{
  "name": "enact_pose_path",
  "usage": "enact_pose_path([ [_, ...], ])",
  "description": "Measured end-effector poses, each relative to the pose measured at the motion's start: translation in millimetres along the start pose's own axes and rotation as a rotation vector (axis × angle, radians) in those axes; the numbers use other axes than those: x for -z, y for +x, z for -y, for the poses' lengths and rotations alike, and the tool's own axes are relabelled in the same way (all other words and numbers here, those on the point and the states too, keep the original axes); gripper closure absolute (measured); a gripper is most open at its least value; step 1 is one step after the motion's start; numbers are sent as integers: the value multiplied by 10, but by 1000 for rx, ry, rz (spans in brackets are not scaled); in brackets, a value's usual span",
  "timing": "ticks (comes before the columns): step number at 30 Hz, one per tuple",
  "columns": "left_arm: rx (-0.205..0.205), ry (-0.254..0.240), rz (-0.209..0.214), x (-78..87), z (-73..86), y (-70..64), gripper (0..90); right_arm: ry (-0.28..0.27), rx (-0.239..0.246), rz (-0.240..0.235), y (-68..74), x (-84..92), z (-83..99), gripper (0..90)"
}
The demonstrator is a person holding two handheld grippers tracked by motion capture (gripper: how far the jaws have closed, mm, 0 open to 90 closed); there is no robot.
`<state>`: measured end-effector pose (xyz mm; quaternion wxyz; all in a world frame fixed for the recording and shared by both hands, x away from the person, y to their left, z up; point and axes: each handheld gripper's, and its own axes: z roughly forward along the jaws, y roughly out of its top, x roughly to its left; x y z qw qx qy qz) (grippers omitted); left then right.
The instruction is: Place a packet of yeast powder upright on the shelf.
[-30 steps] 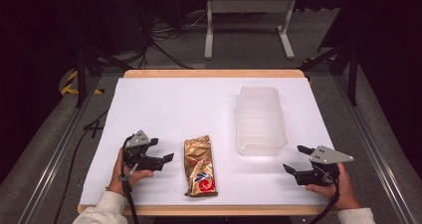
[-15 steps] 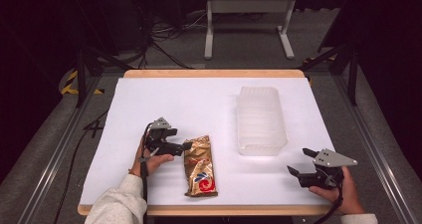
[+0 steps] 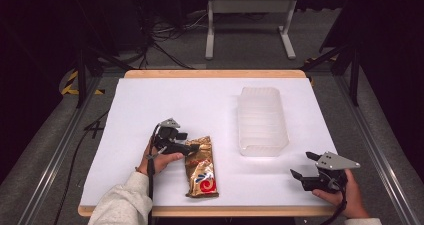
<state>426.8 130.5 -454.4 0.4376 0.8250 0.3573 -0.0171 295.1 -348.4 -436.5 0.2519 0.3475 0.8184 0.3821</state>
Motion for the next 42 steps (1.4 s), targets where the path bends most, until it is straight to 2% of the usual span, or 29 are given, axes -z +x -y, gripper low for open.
enact_pose_path([
  [1, 8, 3, 32, 3, 2, -6, 264, 5, 0, -1, 1, -4, 1, 187],
  [2, 14, 9, 47, 1, 4, -8, 334, 8, -2, -9, -2, -12, 4, 190],
  [3, 13, 14, 48, 0, 4, -20, 353, 9, -7, -12, -3, -15, 6, 192],
  [4, 6, 11, 74, 10, 2, -36, 397, 15, -9, -12, -9, -16, 8, 193],
  [5, -4, 15, 90, 20, -1, -50, 483, 16, -14, -15, -13, -20, 12, 193],
  [7, -3, 19, 87, 22, -3, -59, 514, 15, -19, -18, -22, -18, 18, 193],
  [9, -5, 9, 79, 47, -2, -52, 593, 18, -22, -17, -26, -20, 19, 193],
  [11, -31, -20, 50, 82, 13, -63, 693, 19, -19, -20, -25, -22, 19, 193],
  [13, -64, -37, 34, 90, 30, -94, 805, 22, -18, -21, -22, -24, 18, 193],
  [14, -66, -43, 31, 91, 32, -102, 836, 23, -20, -20, -23, -26, 17, 193],
  [18, -77, -64, 30, 121, 31, -118, 855, 27, -29, -18, -34, -24, 20, 191],
  [28, -137, -178, 31, 327, -16, -220, 866, 24, -33, -9, -41, -14, 21, 183],
  [36, -180, -268, 20, 567, -107, -409, 870, 23, -33, 0, -42, -8, 22, 177],
  [42, -219, -320, 43, 728, -152, -564, 873, 20, -40, 6, -56, 5, 27, 176],
])
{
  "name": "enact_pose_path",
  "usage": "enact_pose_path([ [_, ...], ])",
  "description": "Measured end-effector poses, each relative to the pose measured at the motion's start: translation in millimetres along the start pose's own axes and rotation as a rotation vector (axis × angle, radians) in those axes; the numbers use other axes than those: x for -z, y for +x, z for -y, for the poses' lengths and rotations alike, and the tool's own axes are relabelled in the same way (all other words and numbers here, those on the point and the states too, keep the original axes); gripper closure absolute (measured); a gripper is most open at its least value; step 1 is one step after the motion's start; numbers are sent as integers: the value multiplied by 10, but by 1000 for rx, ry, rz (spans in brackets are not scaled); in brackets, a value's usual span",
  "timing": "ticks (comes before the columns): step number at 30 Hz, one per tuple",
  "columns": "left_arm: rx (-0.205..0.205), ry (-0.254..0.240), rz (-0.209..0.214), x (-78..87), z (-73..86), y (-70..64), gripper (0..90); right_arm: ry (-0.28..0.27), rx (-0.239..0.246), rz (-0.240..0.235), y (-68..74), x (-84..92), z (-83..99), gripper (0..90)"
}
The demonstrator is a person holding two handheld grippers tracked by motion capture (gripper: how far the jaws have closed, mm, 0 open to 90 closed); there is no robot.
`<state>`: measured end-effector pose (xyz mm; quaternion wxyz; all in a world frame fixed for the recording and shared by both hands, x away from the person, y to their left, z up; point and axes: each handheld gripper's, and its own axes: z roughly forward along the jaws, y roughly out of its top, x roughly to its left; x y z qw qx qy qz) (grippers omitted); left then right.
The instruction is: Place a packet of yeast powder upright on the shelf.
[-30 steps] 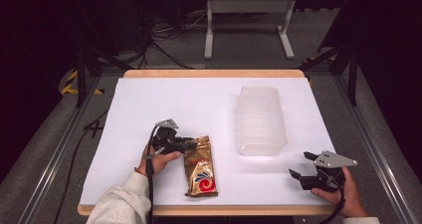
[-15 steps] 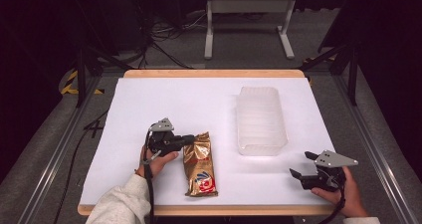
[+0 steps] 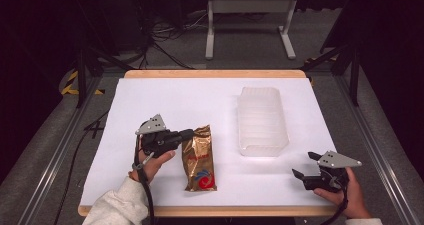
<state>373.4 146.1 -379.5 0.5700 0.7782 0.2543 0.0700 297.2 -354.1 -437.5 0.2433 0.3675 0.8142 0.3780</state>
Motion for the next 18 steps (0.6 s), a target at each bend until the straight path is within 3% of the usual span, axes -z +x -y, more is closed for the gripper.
enact_pose_path([
  [10, -46, -39, 35, 106, -121, -182, 874, -5, -17, 7, -10, 21, 0, 178],
  [18, -58, -59, 19, 103, -199, -228, 875, -14, -18, 6, -15, 39, 0, 180],
])
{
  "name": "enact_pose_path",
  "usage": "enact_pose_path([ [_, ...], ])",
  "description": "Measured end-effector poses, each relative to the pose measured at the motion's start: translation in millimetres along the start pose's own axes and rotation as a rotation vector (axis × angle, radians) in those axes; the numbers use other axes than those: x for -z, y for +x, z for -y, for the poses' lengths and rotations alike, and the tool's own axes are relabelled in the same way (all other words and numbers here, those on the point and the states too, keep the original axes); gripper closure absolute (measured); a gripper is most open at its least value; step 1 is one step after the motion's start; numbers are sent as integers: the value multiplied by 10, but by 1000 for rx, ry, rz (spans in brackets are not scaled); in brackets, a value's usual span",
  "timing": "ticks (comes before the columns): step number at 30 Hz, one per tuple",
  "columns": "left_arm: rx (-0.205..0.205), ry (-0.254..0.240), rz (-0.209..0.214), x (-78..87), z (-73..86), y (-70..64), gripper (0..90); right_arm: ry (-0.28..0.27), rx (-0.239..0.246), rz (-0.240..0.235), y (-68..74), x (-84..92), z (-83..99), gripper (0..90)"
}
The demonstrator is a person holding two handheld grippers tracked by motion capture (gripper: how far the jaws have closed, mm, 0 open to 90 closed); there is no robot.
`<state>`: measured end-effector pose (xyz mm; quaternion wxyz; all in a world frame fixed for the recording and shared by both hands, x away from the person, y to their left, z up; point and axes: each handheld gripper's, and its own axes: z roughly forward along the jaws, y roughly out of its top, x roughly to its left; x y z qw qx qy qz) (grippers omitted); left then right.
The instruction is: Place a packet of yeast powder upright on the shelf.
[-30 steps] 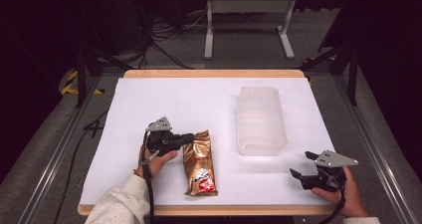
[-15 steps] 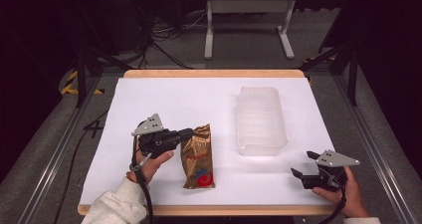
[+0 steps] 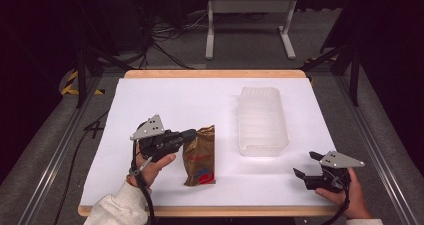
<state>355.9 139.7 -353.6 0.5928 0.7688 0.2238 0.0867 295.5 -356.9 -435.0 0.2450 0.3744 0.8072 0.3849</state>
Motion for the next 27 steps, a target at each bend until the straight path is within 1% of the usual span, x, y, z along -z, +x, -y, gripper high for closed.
enact_pose_path([
  [1, -6, -6, -5, -1, -13, 8, 875, 0, -4, 1, -3, -2, 2, 179],
  [2, 4, -10, -3, -1, -23, 8, 876, 1, -6, 0, -4, -3, 4, 179],
  [7, 2, -19, -4, -24, -126, 61, 875, -1, -8, 2, -10, 2, 10, 179],
  [10, -20, -22, -8, -42, -207, 71, 876, -2, -7, 3, -13, 2, 11, 179],
  [13, -17, -30, 2, -62, -272, 90, 876, -3, -8, 2, -12, 2, 7, 179],
  [15, -14, -45, 14, -90, -319, 115, 877, -1, -5, 3, -9, 2, 8, 179],
  [17, -17, -44, 17, -99, -337, 120, 877, -1, -6, 2, -10, 1, 8, 179],
  [18, -25, -51, 30, -127, -383, 135, 877, 0, -6, 3, -10, 1, 8, 179],
  [20, -23, -60, 38, -155, -435, 142, 877, -1, -4, 3, -11, 3, 8, 179],
  [22, -43, -71, 55, -192, -519, 146, 878, -6, -3, 3, -12, 7, 8, 179],
  [23, -60, -72, 52, -210, -567, 154, 877, -5, -3, 1, -15, 9, 7, 179],
  [25, -58, -85, 64, -241, -622, 151, 878, -7, -5, 2, -13, 13, 9, 179],
  [26, -65, -89, 63, -261, -655, 152, 877, -8, -4, 2, -14, 14, 10, 179],
  [27, -70, -86, 72, -283, -685, 155, 878, -9, -3, 1, -14, 16, 10, 179],
])
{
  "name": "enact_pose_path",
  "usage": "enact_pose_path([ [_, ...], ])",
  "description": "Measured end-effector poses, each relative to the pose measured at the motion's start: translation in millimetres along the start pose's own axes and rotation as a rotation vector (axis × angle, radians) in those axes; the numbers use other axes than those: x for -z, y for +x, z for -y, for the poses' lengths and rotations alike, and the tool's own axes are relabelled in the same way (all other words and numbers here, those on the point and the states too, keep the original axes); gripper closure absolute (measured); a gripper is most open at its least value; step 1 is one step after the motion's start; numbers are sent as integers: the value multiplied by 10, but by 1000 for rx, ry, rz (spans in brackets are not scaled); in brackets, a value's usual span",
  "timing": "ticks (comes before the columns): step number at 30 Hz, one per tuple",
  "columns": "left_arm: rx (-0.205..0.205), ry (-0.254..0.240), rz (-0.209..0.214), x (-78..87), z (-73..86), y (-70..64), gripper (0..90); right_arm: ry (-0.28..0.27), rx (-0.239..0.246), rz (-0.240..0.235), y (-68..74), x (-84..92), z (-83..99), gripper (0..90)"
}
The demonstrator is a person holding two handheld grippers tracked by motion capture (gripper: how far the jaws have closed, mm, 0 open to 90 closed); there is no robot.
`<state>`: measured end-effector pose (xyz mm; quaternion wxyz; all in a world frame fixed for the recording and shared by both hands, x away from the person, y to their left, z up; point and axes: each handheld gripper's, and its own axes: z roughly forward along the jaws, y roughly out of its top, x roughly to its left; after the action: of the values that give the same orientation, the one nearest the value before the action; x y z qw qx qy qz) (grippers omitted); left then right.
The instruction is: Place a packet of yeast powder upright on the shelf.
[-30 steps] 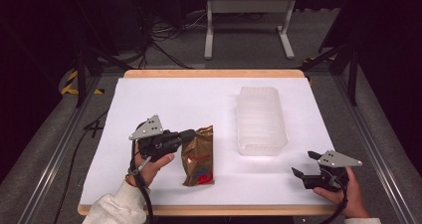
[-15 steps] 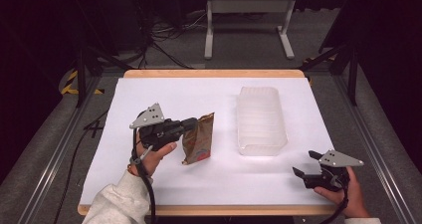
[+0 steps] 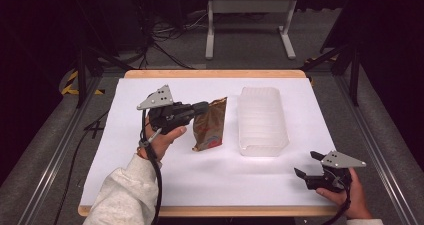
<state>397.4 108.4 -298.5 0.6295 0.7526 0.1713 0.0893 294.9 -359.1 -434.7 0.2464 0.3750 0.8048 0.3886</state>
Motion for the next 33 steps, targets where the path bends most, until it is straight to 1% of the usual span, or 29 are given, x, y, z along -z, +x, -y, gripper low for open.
enact_pose_path([
  [5, -41, 3, 31, -152, -126, 31, 878, -1, 2, 0, 0, 2, 1, 179],
  [7, -38, -1, 47, -205, -153, 53, 878, 0, -1, -2, 1, 1, 2, 179],
  [9, -44, -1, 53, -269, -185, 66, 878, 0, -3, -2, 1, -1, 3, 179],
  [10, -44, -4, 64, -297, -194, 71, 878, 0, -2, -3, 3, -1, 4, 179],
  [13, -61, -3, 80, -371, -219, 68, 878, -4, -3, -3, 4, 8, 4, 179],
  [16, -63, -5, 86, -434, -237, 76, 878, -11, -7, -6, 3, 15, 2, 179],
  [17, -59, -12, 98, -460, -243, 82, 878, -12, -7, -6, 4, 16, 2, 179],
  [18, -59, -12, 98, -460, -243, 82, 878, -12, -6, -7, 6, 15, 2, 179],
  [20, -65, -17, 104, -514, -263, 81, 878, -12, -6, -6, 7, 15, 2, 179],
  [21, -67, -20, 118, -542, -273, 80, 878, -13, -6, -7, 7, 15, 3, 178],
  [23, -71, -18, 118, -591, -292, 71, 878, -14, -7, -7, 5, 19, 4, 178],
  [24, -68, -23, 132, -622, -300, 70, 878, -13, -8, -7, 3, 18, 4, 178],
  [25, -75, -22, 134, -649, -306, 67, 878, -12, -10, -6, 1, 16, 5, 178],
  [27, -74, -22, 142, -711, -312, 60, 878, -11, -10, -7, -3, 15, 6, 178],
  [28, -75, -21, 152, -741, -313, 51, 878, -12, -10, -7, -2, 17, 6, 178],
  [30, -85, -9, 152, -792, -317, 32, 878, -14, -10, -8, 0, 22, 5, 178],
  [32, -85, -9, 164, -845, -319, 23, 878, -14, -10, -7, -2, 22, 6, 178],
  [33, -84, -10, 164, -865, -321, 18, 878, -13, -11, -10, -6, 21, 7, 178],
])
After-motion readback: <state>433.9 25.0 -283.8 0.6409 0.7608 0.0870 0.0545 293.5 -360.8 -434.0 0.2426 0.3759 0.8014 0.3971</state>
